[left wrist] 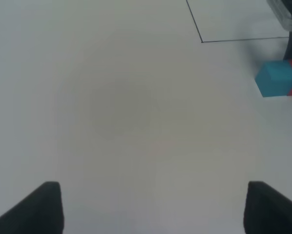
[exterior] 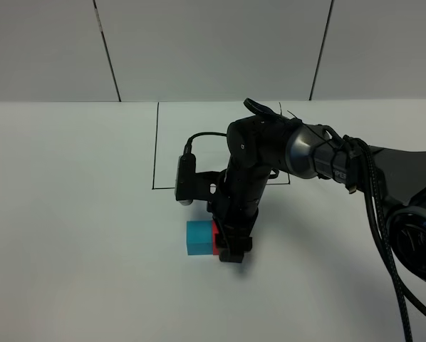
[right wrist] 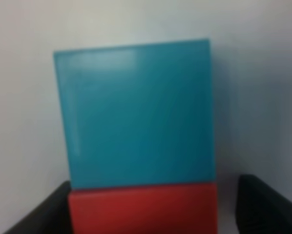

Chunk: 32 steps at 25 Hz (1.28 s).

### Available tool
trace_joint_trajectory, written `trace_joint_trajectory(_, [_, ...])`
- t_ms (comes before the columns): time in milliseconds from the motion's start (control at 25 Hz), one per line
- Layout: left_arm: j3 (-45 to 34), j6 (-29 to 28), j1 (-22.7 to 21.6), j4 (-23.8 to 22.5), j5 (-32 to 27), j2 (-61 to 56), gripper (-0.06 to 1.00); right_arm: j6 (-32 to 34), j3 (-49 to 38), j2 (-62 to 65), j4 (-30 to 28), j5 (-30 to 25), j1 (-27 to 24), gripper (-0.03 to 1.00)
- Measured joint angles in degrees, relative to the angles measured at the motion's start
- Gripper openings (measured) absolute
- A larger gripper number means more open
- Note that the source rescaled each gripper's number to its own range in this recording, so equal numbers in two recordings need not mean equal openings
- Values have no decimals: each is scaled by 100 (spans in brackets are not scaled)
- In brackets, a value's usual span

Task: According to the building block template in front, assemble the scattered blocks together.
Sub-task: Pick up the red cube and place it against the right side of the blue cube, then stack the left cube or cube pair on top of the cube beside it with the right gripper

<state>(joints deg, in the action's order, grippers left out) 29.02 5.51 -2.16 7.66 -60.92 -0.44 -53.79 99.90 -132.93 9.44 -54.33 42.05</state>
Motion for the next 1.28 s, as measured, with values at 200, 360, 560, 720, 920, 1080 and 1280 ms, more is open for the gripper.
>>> trace_joint_trajectory(200, [0,0,0,0,0,0,100,199,-44,102,-135,-304,-11,47])
trace_joint_trajectory(360, [0,0,0,0,0,0,100,338,-44,319,-214,-469,-11,47])
trace_joint_trajectory(560, [0,0,0,0,0,0,100,742,-48,633,-641,-629,-11,47])
trace_joint_trajectory(720, [0,0,0,0,0,0,100,1159,-48,919,-848,-685,-115,47])
trace_joint_trajectory(920, [0,0,0,0,0,0,100,1500,-48,1419,-861,-696,-539,47])
trace_joint_trajectory(1080, [0,0,0,0,0,0,100,1732,-48,1941,-876,-719,-927,47])
trace_joint_trajectory(1280, [0,0,0,0,0,0,100,1932,-48,2650,-876,-744,-1427,47])
